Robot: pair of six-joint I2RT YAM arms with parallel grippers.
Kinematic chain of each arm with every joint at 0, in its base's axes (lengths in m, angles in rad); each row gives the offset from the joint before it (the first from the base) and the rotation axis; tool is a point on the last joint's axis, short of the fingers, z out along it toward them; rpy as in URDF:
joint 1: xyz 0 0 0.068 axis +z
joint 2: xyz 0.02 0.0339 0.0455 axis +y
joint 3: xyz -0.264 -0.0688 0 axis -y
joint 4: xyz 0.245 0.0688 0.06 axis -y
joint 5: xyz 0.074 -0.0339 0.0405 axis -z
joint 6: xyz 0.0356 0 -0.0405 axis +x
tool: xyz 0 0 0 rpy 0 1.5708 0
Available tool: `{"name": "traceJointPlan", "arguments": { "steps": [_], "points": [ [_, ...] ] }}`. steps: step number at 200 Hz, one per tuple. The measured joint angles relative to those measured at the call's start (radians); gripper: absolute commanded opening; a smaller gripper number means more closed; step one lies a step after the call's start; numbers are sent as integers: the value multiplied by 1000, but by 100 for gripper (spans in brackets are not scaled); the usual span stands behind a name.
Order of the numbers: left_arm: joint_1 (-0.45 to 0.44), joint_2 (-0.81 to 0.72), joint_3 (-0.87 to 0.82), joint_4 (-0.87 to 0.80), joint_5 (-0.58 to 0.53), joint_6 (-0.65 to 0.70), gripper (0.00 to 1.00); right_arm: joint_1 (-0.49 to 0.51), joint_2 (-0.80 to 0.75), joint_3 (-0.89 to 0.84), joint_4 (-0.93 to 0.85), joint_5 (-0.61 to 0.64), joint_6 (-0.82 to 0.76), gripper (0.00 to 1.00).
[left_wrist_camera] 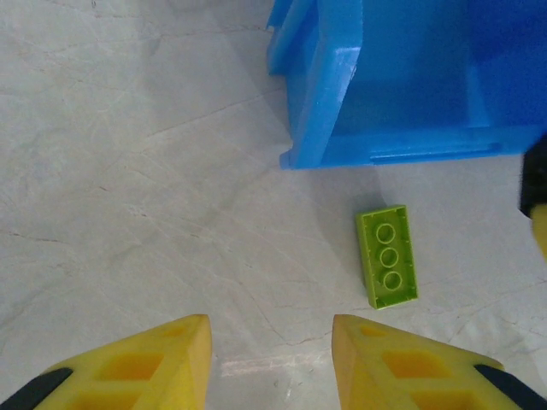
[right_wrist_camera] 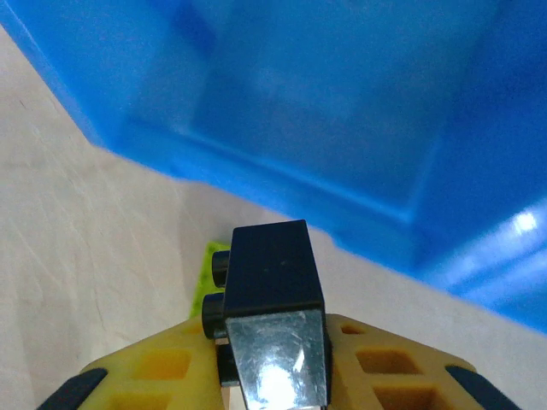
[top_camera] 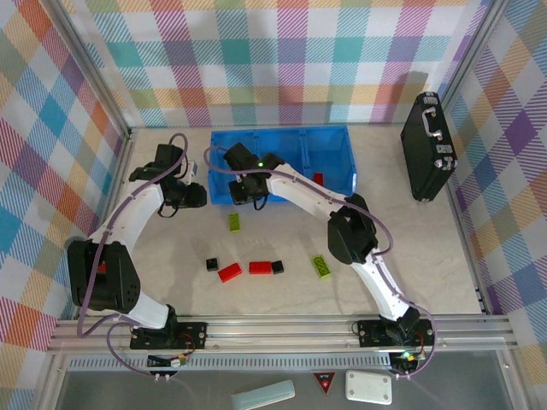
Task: Sort the legos into containers by color
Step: Place the lego in the container.
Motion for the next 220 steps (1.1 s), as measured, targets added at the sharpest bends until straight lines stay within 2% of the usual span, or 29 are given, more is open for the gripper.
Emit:
{"name": "traceJointPlan", "arguments": {
  "steps": [58, 120, 220],
  "points": [
    [2, -11, -4, 1, 18, -4, 41, 0, 142, 191, 52, 0, -46, 30],
    [2, -11, -5, 2, 24, -18, 41, 0, 212, 208, 119, 4, -64, 31],
    [2, -11, -5, 3, 40, -21, 43, 0, 231, 226, 126, 8, -90, 40]
  ]
}}
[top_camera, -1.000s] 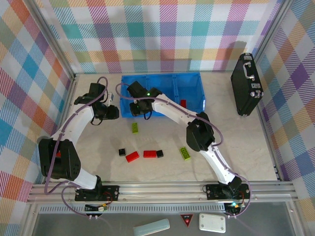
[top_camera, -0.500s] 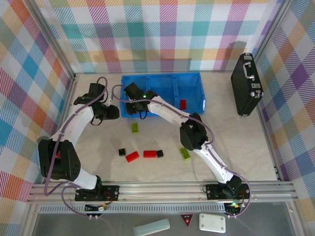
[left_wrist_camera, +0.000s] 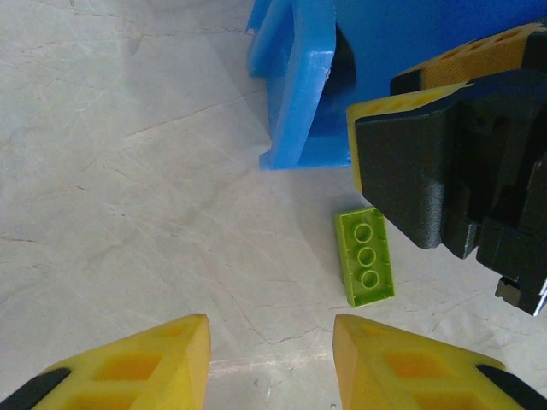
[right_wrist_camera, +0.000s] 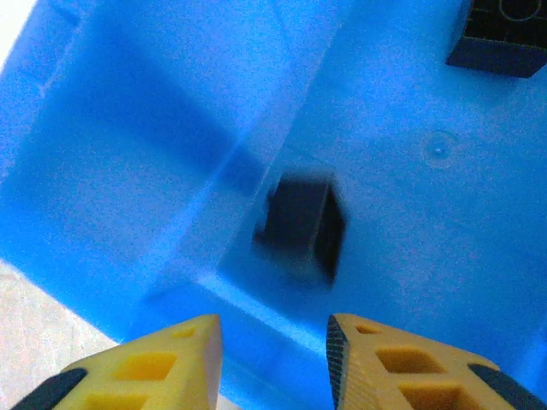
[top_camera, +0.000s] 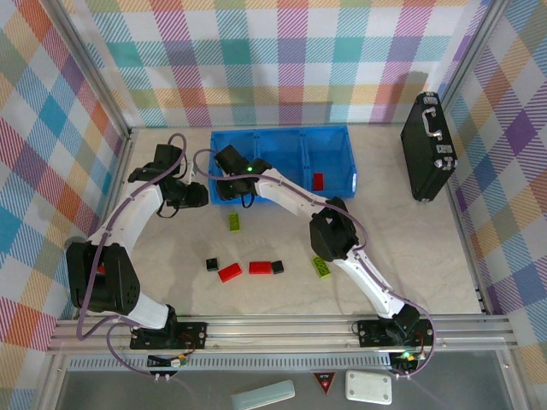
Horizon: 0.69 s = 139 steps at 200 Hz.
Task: Sort the legos into containers by color
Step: Place the lego in the container.
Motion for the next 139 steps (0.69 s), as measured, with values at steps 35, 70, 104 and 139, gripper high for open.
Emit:
{"name": "traceJointPlan", "arguments": {
  "steps": [35, 70, 104, 139],
  "points": [
    [0, 0, 0, 0, 1, 0, 43, 0, 0, 0, -2, 3, -5, 40],
    [0, 0, 0, 0, 3, 0, 43, 0, -4, 0, -26, 3, -11, 40],
    [0, 0, -10, -1, 4, 0, 43, 2, -55, -11, -79, 2, -11, 40],
    [0, 0, -11, -3, 3, 0, 43, 11, -153, -67, -110, 0, 19, 41]
  ]
}}
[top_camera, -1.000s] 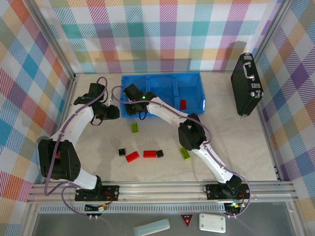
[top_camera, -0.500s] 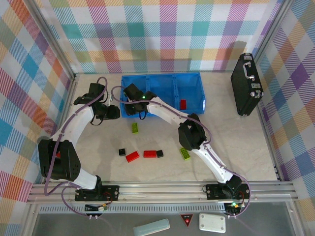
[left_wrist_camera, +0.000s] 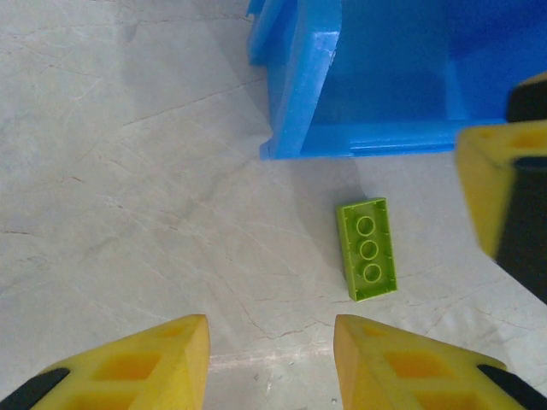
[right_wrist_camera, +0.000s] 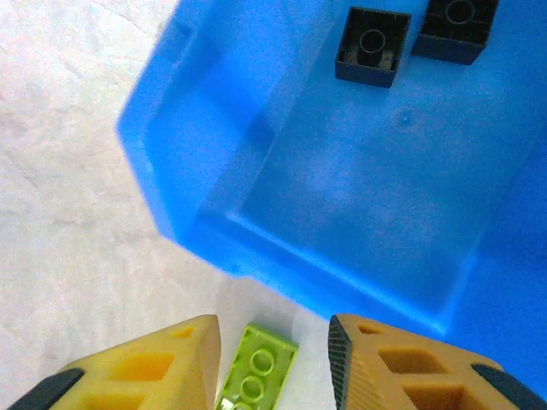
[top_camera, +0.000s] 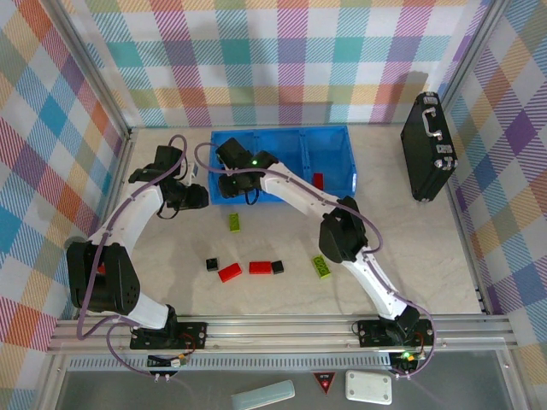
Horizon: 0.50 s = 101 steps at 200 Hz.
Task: Sort the legos into containers by color
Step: Pick up the lego from the center of the table.
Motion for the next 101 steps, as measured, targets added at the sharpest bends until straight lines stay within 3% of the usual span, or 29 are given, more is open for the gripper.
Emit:
{"name": "traceJointPlan", "arguments": {
  "steps": [55, 101],
  "points": [
    [1, 0, 0, 0, -8, 0, 43, 34, -58, -98, -43, 50, 132, 45],
    [13, 0, 0, 0, -35, 0, 43, 95, -61, -197, -45, 119, 240, 54]
  ]
}}
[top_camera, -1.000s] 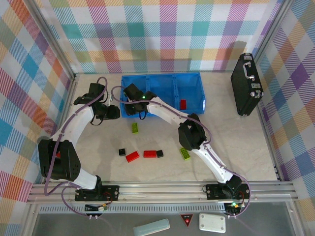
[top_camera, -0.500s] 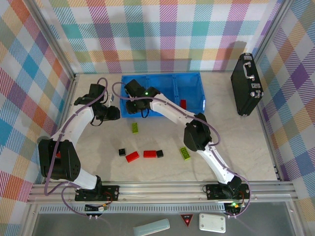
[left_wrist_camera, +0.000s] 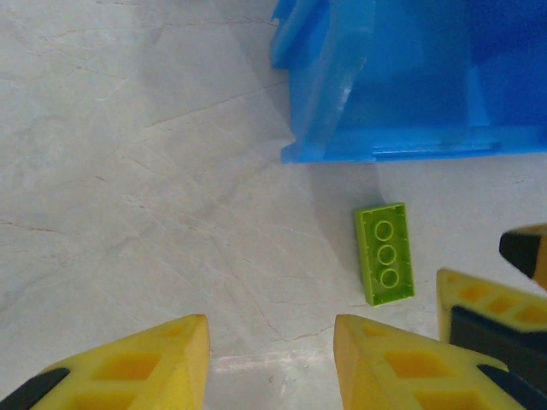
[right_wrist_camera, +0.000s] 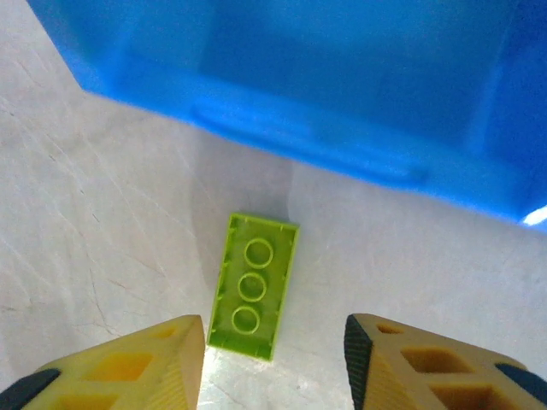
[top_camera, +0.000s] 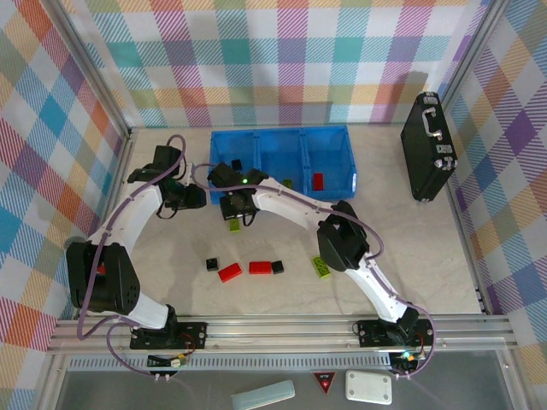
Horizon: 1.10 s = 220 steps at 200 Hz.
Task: Sort the legos into containers by color
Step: Pick up the lego from the center of the table.
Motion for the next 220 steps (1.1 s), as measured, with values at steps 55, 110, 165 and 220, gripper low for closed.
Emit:
{"name": "traceJointPlan", "arguments": {
  "steps": [55, 110, 165, 220],
  "points": [
    [30, 0, 0, 0, -3, -1, 43, 40, 2, 0, 20, 48, 99, 56],
    [36, 0, 0, 0, -6, -3, 43, 41, 56, 1, 30, 64, 170, 57],
    [43, 0, 0, 0, -6, -3, 43, 41, 105, 1, 35, 63, 189, 55],
    [48, 0, 0, 0, -5, -3, 43, 41, 121, 1, 42, 56, 192, 48]
  ]
}}
